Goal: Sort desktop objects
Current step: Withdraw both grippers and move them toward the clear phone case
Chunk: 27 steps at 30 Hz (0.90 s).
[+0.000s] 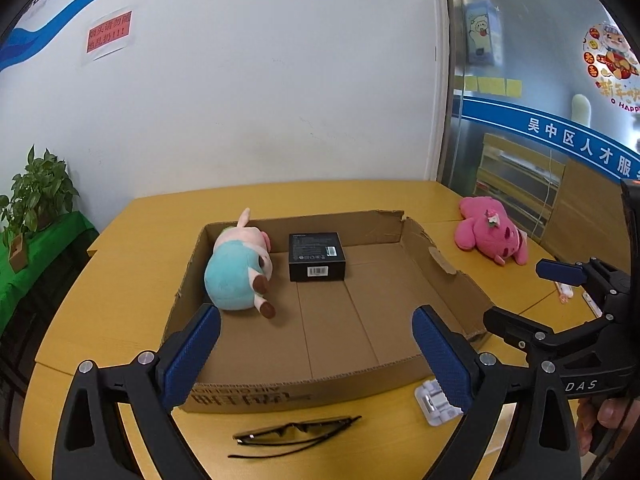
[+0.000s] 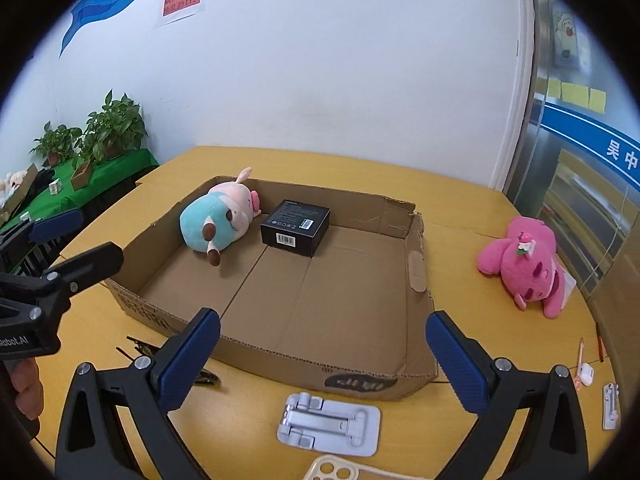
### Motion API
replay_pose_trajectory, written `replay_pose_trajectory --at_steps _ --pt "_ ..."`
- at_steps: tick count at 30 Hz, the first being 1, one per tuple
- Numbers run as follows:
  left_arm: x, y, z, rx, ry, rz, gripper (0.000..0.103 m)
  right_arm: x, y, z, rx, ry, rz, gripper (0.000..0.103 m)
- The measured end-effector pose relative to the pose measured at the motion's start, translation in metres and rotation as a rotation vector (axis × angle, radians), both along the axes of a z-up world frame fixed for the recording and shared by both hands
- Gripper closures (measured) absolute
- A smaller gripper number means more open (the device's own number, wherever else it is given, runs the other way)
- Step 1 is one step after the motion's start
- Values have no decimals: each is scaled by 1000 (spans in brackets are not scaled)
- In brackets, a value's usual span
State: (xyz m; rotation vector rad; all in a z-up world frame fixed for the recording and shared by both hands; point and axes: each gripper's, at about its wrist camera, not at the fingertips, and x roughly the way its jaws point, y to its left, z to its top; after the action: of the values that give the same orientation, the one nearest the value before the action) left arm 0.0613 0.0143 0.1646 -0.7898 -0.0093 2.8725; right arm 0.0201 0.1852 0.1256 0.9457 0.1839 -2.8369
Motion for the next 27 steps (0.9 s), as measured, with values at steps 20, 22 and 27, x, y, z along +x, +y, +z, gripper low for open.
replay_pose_trajectory --at_steps 20,22,27 --pt "11 -10 -14 42 -48 13 5 11 -13 -11 -9 -12 22 0" --pt "11 -8 -15 43 -52 9 5 12 -13 -12 -14 -13 23 0" --pt "10 -3 -19 49 -64 4 5 14 -7 -14 -32 -21 27 0"
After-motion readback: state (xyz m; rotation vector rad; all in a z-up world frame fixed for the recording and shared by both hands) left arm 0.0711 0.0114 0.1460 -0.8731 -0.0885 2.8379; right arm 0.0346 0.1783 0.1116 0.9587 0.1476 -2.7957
